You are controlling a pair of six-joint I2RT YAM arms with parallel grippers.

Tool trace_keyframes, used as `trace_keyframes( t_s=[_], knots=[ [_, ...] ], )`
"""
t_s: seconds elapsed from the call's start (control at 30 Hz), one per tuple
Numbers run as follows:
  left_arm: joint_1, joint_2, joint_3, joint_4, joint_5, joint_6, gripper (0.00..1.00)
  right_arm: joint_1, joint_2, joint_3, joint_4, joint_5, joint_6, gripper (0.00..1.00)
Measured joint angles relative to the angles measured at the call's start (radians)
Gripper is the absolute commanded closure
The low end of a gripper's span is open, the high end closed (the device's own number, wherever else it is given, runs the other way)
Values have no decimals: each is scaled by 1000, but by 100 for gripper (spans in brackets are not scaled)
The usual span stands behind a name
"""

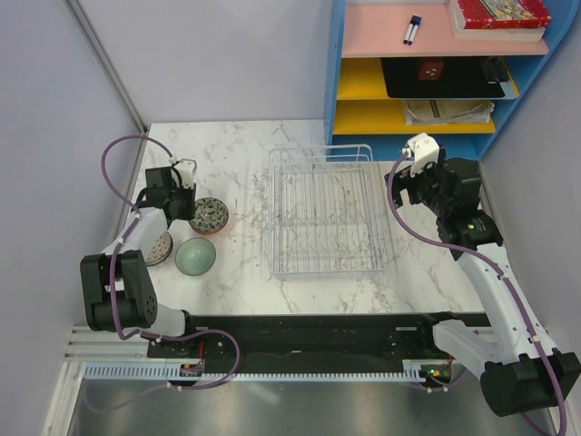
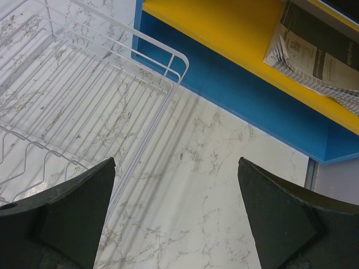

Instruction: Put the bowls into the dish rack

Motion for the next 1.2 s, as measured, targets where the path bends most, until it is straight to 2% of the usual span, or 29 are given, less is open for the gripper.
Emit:
trace_keyframes(
  t_s=[0.77, 0.87, 0.9, 1.03, 1.07, 1.1, 1.2],
  knots=[
    [0, 12, 22, -51, 0, 1, 65, 0, 4, 0, 0, 0, 0, 2],
    [0, 19, 26, -53, 0, 1, 70, 0, 4, 0, -1, -1, 0, 2],
    [0, 20, 26, -53, 0, 1, 76, 0, 4, 0, -1, -1, 0, 2],
    [0, 20, 26, -53, -3, 3, 84, 0, 5, 0, -1, -1, 0, 2],
    [0, 20, 27, -53, -2, 3, 88, 0, 5, 0, -1, -1, 0, 2],
    [1, 20, 27, -53, -1, 3, 98, 0, 6, 0, -1, -1, 0, 2],
    [1, 19, 39, -50, 10, 3, 98, 0, 6, 0, -1, -1, 0, 2]
  ],
)
